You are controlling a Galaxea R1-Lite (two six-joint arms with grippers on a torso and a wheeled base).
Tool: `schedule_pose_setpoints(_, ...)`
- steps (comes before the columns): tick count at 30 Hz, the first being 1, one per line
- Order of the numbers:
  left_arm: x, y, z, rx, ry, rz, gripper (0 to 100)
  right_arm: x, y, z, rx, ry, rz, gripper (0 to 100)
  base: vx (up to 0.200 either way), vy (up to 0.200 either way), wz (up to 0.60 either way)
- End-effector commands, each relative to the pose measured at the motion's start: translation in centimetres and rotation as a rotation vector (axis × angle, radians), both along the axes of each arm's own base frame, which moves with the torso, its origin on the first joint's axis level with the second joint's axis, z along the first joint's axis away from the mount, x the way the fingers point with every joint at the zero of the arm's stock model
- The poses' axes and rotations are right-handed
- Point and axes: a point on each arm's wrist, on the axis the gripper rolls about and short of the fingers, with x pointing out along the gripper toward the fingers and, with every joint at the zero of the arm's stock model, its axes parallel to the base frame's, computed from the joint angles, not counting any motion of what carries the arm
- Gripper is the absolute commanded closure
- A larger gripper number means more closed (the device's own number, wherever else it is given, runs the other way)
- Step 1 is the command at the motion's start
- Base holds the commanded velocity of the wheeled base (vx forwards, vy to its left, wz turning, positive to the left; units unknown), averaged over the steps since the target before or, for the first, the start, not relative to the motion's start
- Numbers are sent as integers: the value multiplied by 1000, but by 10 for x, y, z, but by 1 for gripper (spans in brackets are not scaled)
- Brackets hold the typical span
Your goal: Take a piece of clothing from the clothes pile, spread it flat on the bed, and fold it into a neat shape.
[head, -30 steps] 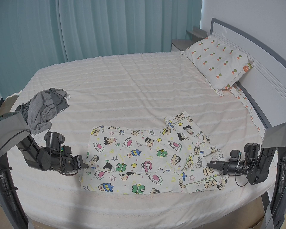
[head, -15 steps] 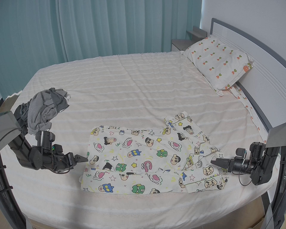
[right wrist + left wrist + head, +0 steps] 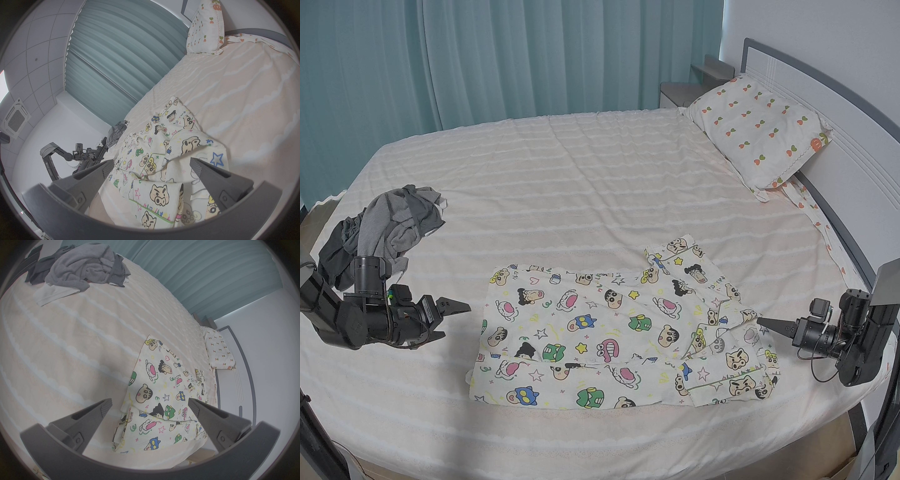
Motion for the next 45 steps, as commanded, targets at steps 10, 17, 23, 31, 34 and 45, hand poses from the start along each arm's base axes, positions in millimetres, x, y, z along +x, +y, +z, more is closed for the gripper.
schedule_pose_setpoints(10,43,-27,-4,86,-63,-4,0,-2,1,4,-5,-15,0,0,0,0,0)
schedule_pose_setpoints(17,86,-41,-44,177,-35,10,0,-4,2,0,-25,-21,10,0,0,0,0)
schedule_pose_setpoints(23,108,-47,-59,218,-50,-1,0,-5,3,-1,-33,-23,14,0,0,0,0)
schedule_pose_setpoints(31,128,-57,-58,225,-73,-7,0,-6,2,0,-33,-24,12,0,0,0,0)
schedule_pose_setpoints(34,135,-62,-63,248,-79,6,0,-6,2,0,-33,-24,12,0,0,0,0)
schedule_pose_setpoints(45,153,-66,-64,268,-125,43,0,-6,4,0,-33,-23,17,0,0,0,0)
